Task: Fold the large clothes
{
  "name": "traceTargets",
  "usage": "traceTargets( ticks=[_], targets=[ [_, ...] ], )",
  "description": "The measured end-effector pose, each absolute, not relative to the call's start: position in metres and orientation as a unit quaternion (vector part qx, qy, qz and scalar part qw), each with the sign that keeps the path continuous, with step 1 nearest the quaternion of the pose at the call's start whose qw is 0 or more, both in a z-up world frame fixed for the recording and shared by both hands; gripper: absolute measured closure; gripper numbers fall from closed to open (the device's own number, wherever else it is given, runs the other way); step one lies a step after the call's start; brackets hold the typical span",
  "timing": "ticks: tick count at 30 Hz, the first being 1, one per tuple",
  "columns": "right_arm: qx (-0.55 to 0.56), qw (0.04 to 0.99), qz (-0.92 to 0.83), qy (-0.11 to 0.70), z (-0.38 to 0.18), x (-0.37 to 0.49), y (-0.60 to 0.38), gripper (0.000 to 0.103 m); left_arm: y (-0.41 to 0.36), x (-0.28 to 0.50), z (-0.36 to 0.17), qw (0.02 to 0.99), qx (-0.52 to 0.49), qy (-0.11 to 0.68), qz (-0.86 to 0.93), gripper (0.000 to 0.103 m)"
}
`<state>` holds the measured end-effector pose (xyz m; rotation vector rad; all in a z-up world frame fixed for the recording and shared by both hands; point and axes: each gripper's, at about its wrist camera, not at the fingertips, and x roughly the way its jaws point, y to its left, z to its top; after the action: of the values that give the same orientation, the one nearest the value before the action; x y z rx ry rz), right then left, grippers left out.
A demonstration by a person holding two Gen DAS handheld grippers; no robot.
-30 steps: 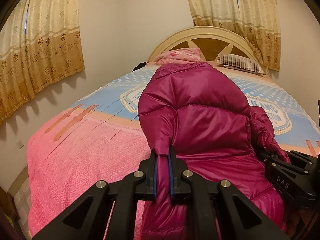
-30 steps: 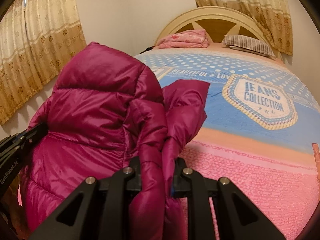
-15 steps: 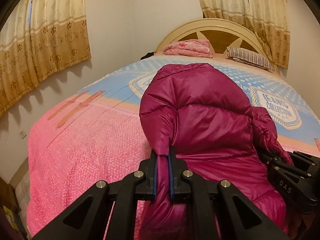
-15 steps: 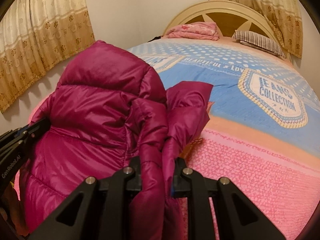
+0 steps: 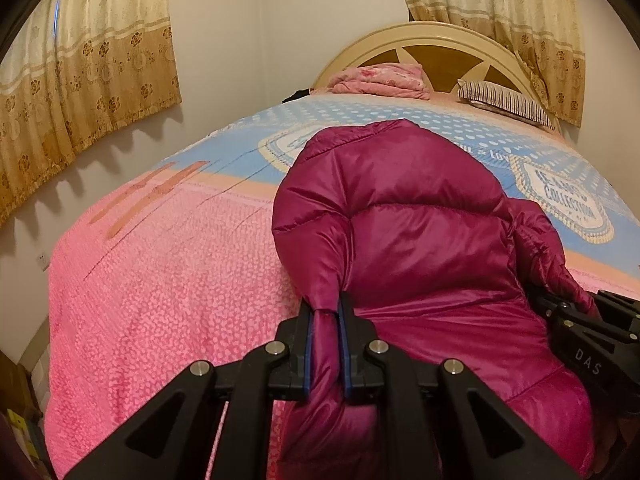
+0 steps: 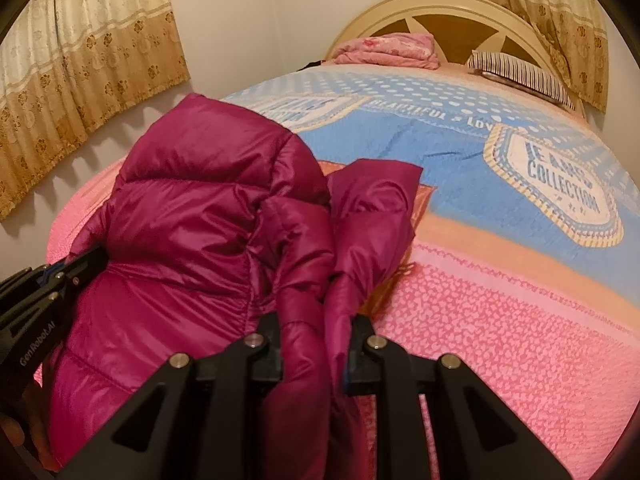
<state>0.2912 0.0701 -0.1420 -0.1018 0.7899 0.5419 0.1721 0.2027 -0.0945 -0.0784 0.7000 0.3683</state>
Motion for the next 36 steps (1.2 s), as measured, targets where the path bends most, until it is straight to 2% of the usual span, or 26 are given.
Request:
traceTargets(
  ticks=[10,16,18,21,29,36],
  targets=[
    [-0.046,0.886,0.256,0.384,-0.150,0.294,0.068,0.081,0.204,0.177,-0.103,0.919,-0.036,0.347,0.183,0.085],
    [-0.044,0.885,0.251,0.389,-0.155,0.294,0.066,0.076,0.208,0.180,-0.108,0.915,-0.046,0.352,0.190,0.066],
    [-0.039,0.885,0.250,0.390,-0.156,0.294,0.064,0.073,0.209,0.180,-0.109,0.913,-0.045,0.353,0.198,0.054],
    [-0.035,0.886,0.247,0.391,-0.158,0.296,0.063,0.070,0.212,0.181,-0.112,0.910,-0.048,0.355,0.207,0.044],
    [-0.022,0.884,0.242,0.400,-0.162,0.300,0.057,0.060,0.215,0.181,-0.121,0.906,-0.053,0.356,0.221,0.035],
    [-0.027,0.883,0.237,0.403,-0.160,0.300,0.057,0.058,0.213,0.180,-0.118,0.906,-0.050,0.357,0.220,0.034]
  ],
)
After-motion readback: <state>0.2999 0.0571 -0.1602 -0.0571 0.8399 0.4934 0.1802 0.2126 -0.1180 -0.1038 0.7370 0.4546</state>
